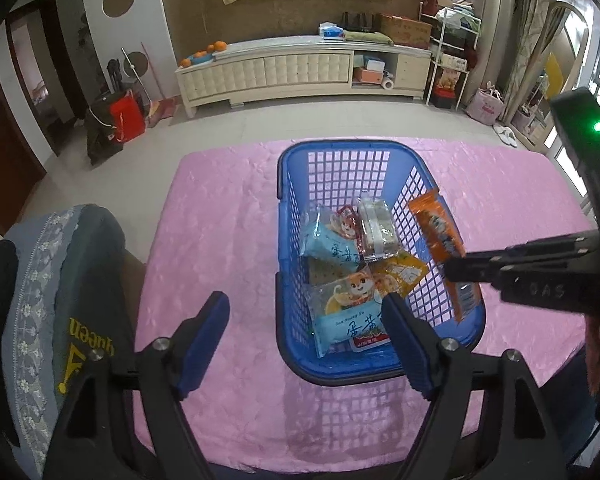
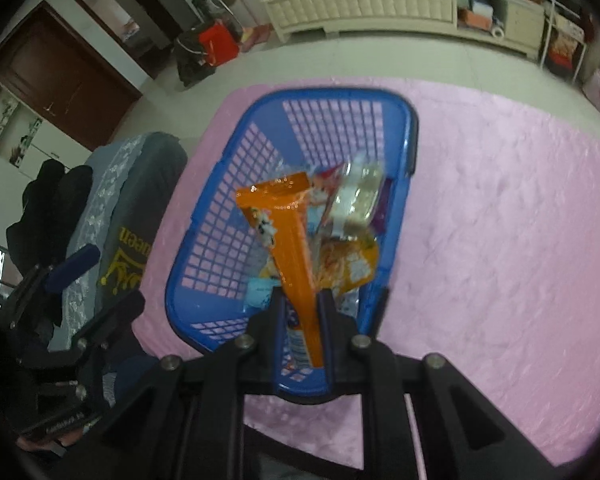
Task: Organize snacks
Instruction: 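Carry the orange stick snack into the basket and release it with the right tool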
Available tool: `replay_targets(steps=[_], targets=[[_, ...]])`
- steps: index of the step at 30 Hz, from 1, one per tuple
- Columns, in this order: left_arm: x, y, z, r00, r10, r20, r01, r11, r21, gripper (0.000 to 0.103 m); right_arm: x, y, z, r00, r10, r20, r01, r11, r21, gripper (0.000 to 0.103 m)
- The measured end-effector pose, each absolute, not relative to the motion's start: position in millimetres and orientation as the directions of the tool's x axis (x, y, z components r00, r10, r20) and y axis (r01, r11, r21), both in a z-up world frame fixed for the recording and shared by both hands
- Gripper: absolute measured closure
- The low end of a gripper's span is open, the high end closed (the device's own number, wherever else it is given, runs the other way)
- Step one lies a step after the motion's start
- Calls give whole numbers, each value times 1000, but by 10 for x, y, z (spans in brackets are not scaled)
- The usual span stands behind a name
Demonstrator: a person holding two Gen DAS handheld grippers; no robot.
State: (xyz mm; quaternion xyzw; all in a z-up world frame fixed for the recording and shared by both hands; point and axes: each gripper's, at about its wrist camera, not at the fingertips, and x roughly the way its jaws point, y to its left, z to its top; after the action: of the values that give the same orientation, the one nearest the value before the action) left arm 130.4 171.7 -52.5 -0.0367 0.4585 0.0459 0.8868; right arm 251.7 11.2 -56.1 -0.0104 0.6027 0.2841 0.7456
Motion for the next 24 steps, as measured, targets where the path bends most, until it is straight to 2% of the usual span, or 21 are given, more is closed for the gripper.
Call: replay_targets(steps=[4, 9, 18, 24], targets=[[1363, 1711, -659, 556, 52, -830, -114, 993, -14, 26, 2513, 147, -694, 79, 406, -911, -402, 849, 343, 84], [1407, 1768, -829, 538, 11, -843, -125, 990, -67, 26, 2500, 230, -846, 66, 359, -931, -409, 861, 303, 84], [1429, 1808, -936, 524, 13, -852, -145, 987, -75, 26, 2457, 274, -962, 95, 277, -956, -429, 878, 211, 83], [1321, 1754, -877, 529, 33, -848, -131, 990, -43, 26, 2341, 320, -918, 105, 271, -957, -485, 854, 189, 74]])
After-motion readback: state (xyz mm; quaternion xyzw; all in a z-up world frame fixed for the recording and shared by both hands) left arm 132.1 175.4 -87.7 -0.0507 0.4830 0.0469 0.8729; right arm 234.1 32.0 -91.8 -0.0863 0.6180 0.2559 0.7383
